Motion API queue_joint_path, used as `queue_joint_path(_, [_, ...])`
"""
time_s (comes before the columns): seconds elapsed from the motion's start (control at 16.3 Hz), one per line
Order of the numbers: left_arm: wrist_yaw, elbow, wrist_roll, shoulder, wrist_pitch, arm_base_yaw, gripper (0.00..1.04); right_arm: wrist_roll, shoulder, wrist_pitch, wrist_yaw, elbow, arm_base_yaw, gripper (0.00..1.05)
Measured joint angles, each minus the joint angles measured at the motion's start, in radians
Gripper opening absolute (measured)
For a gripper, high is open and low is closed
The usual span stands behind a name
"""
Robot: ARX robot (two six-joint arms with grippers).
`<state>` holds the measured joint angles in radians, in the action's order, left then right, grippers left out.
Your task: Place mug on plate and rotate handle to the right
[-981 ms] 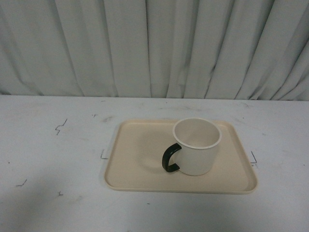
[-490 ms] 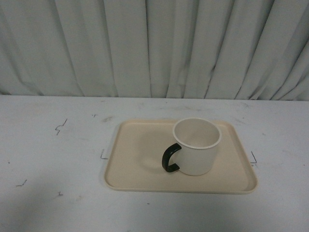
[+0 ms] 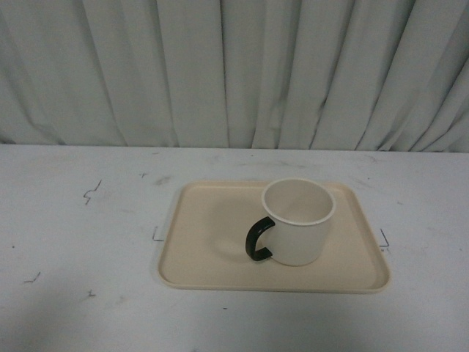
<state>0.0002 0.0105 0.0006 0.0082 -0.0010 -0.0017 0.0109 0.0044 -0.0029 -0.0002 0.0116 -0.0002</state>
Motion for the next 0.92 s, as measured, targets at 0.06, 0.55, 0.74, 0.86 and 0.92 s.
queue_joint_path(0.06, [0.000,-0.002,0.000,0.000,-0.007,0.001,0.02,0.000,0.000,-0.002,0.000,0.000,0.000,0.98])
queue_joint_path(0.55, [0.000,-0.002,0.000,0.000,-0.004,0.001,0.76,0.000,0.000,-0.001,0.000,0.000,0.000,0.98])
queue_joint_path(0.74, [0.000,-0.002,0.000,0.000,-0.004,0.001,0.98,0.000,0.000,-0.001,0.000,0.000,0.000,0.98])
queue_joint_path(0.86, [0.000,-0.002,0.000,0.000,-0.004,0.001,0.98,0.000,0.000,-0.001,0.000,0.000,0.000,0.98])
queue_joint_path(0.92, [0.000,-0.002,0.000,0.000,-0.004,0.001,0.98,0.000,0.000,-0.001,0.000,0.000,0.000,0.98])
